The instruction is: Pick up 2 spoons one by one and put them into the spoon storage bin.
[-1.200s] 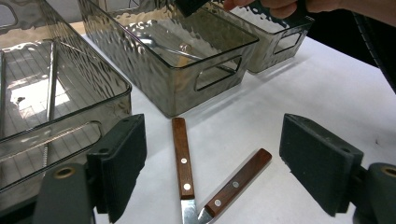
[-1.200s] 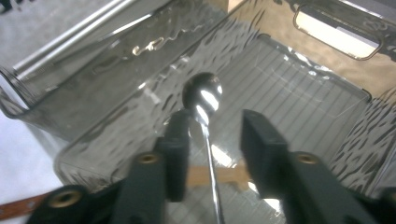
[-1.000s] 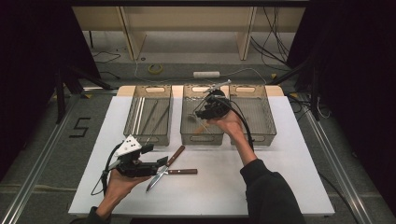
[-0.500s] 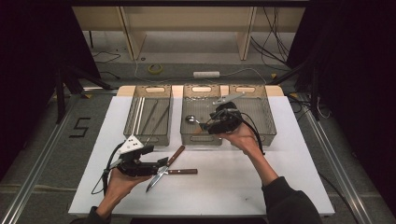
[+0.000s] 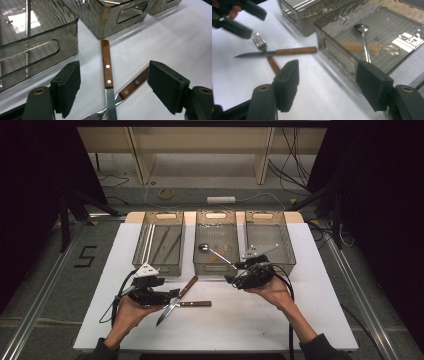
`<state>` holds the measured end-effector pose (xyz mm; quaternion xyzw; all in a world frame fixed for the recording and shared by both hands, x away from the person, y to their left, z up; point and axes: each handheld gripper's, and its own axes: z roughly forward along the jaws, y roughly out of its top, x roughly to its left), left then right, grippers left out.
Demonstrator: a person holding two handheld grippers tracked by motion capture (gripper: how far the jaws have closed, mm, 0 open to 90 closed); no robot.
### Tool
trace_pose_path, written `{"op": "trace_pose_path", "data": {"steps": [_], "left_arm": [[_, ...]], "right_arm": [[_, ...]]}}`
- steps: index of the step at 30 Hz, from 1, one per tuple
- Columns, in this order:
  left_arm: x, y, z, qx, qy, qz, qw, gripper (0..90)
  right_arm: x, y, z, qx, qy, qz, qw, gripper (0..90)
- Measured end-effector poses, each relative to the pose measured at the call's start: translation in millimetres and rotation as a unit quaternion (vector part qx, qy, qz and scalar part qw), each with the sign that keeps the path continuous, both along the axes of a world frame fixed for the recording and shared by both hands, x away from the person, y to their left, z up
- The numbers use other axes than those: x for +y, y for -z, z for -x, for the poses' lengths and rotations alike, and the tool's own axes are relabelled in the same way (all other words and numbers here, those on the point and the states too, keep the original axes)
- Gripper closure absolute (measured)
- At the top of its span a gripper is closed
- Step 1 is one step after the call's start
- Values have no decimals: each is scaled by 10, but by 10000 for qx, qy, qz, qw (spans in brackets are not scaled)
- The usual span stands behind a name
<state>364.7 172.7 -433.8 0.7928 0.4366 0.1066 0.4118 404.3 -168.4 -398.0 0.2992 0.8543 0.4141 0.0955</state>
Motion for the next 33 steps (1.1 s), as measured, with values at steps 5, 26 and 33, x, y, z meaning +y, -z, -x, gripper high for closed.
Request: {"op": "trace_pose_path", "data": {"steps": [5,26,33], "left_arm": [[-39,20,-49,146,15,-216,9997,288],[-246,141,-295,622,299,-977,9928,381],[-286,180,-356,736,442,-1076,9905,448]], "right_arm": [[-116,89,157,9,4,-162,9999,362],[-309,275,496,110,78,-145,9998,362],[-359,293,592,110,99,-200,9997,361]]}}
